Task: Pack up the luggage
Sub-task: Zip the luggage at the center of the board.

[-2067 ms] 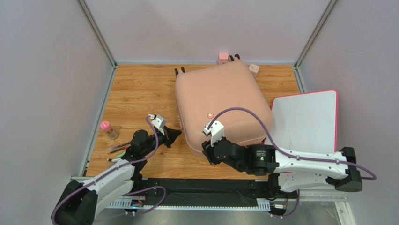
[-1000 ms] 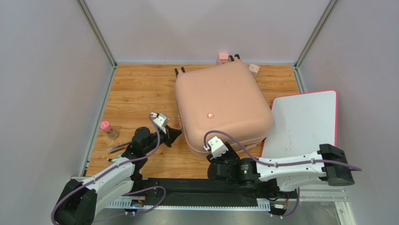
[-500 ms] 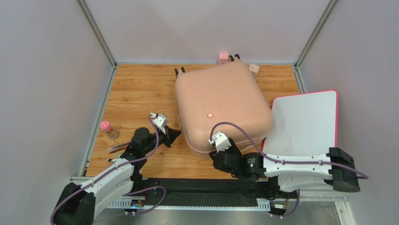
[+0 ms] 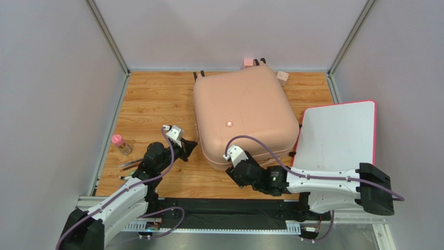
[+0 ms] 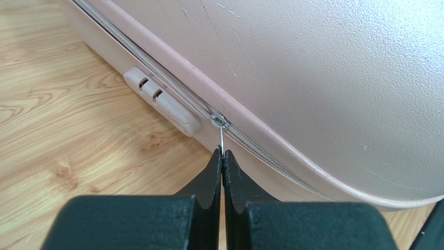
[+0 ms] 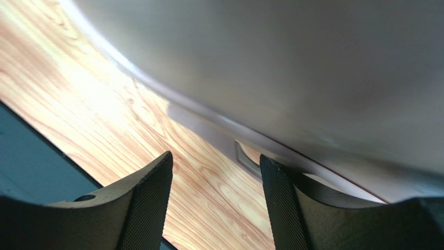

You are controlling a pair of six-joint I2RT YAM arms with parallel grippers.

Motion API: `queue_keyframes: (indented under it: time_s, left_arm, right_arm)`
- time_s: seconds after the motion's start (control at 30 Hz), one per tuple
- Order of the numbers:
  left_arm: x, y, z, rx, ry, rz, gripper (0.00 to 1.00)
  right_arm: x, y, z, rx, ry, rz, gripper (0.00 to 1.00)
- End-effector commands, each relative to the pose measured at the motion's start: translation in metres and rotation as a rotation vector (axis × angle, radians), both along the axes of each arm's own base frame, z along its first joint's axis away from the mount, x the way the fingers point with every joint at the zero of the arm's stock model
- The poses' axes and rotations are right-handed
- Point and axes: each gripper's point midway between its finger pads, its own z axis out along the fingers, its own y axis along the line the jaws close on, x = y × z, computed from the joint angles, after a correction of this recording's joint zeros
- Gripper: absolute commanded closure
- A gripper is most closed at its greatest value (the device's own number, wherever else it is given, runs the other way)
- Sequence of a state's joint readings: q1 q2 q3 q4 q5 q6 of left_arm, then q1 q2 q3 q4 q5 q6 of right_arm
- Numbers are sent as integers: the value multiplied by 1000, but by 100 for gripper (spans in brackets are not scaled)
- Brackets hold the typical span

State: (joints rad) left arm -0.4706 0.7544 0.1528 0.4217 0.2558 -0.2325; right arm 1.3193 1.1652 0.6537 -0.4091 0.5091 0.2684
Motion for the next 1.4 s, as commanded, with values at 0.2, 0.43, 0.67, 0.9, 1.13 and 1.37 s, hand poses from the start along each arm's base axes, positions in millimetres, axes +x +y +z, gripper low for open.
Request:
queue_keyframes:
  time_s: [0.2,0.43,0.67,0.9,1.13,1.37]
  left_arm:
    - [-6,-14,17,-21,-42,-88,100]
    - [-7,-14,17,-17,-46,-93,100]
    - [-7,-13,17,-14,-49,-86,100]
    - [-7,-13,17,-15,-50,-88,100]
    - [-8,-13,18,-17,-54,-88,100]
    - [-7,-12,17,-14,-53,-83,100]
  right_arm:
    - [-5,32,-16,-51,55,201,38]
    - [9,32,-27,-105,55,166,39]
    - [27,23,-32,-140,41,60,39]
    - [38,18,-22,-152,-12,11,37]
    - [44,17,-32,-269,2,13,38]
    - [40,27,-47,-286,66,79,49]
